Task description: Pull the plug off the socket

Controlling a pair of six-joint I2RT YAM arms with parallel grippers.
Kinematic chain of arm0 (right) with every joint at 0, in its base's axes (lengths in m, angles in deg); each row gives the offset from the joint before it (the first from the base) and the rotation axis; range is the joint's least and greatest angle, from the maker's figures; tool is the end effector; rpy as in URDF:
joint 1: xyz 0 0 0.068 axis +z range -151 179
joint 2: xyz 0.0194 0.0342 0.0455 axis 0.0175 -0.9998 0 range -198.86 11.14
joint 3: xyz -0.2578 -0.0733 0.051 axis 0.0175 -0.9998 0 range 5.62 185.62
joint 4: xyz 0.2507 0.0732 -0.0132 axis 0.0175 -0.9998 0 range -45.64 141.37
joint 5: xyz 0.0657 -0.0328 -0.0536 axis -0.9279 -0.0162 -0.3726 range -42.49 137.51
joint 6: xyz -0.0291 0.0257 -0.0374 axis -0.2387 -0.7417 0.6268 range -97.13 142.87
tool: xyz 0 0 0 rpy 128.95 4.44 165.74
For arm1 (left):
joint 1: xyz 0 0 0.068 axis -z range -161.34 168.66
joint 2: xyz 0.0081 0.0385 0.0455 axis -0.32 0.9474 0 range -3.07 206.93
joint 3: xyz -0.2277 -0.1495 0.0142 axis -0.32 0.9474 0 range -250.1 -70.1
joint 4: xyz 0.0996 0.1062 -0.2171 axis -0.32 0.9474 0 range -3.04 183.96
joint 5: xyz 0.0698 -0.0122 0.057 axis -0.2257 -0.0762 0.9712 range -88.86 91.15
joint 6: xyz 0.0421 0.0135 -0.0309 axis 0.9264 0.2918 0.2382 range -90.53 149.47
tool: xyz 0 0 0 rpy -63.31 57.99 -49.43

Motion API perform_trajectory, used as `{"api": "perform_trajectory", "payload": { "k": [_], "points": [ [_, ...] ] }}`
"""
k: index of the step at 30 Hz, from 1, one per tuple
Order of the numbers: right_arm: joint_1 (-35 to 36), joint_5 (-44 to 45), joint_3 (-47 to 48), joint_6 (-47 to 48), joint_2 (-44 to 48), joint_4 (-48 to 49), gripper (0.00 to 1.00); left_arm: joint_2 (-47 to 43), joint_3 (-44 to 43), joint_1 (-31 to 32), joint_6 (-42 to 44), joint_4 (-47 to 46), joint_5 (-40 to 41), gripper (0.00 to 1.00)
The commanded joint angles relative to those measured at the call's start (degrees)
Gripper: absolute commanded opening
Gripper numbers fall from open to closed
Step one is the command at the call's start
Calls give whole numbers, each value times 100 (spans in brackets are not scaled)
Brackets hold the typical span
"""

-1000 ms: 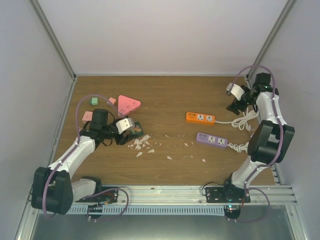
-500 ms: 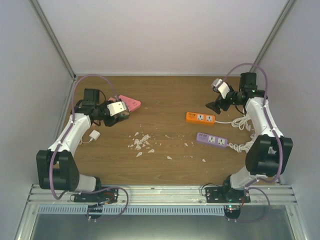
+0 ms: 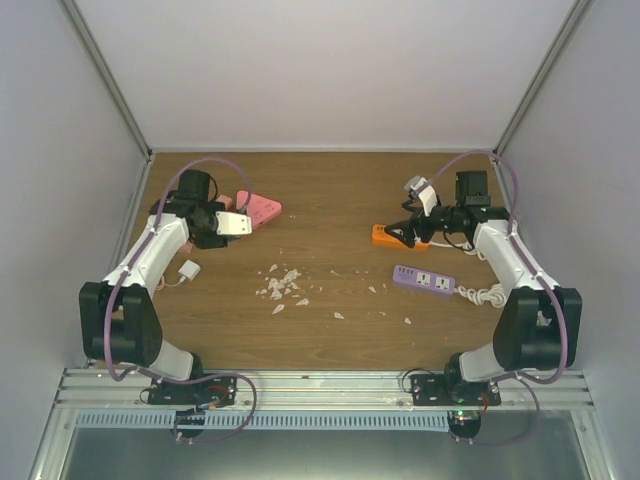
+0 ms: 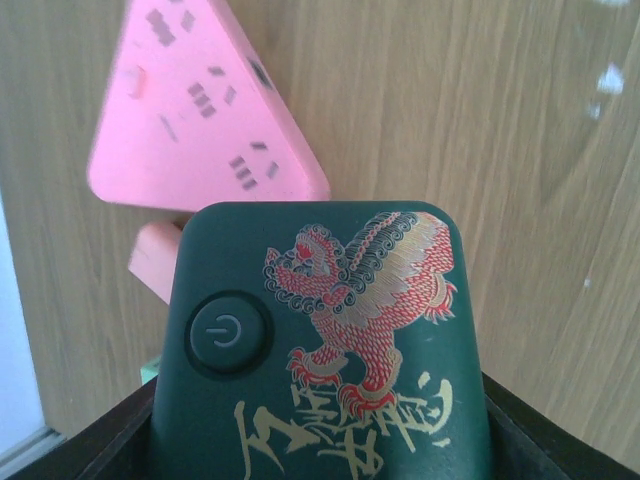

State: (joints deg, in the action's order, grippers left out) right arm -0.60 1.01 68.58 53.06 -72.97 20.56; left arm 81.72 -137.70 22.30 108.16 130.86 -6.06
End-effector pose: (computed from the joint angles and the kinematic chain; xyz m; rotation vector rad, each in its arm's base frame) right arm 0.3035 0.0278 0.2661 -0.8999 2.0476 0.7226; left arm 0.2998 -0.0235 0.2656 1.7784 1.9686 0.2841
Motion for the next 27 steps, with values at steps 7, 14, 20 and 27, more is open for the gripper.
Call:
{"api": "perform_trajectory", "payload": {
  "k": [7, 14, 20, 27],
  "points": [
    [162, -347, -183, -359, 177, 434, 100, 407, 528, 445, 1405, -684, 2371, 51],
    [162, -332, -240, -314, 159, 427, 99, 699, 824, 750, 1810, -1200, 3258, 52],
    [160, -351, -261, -280, 133, 418, 100, 1022, 934, 905, 1878, -1406, 3762, 55],
    [161, -349, -275, -256, 96, 403, 100, 1228, 923, 1004, 1759, -1450, 3916, 76]
  ]
}}
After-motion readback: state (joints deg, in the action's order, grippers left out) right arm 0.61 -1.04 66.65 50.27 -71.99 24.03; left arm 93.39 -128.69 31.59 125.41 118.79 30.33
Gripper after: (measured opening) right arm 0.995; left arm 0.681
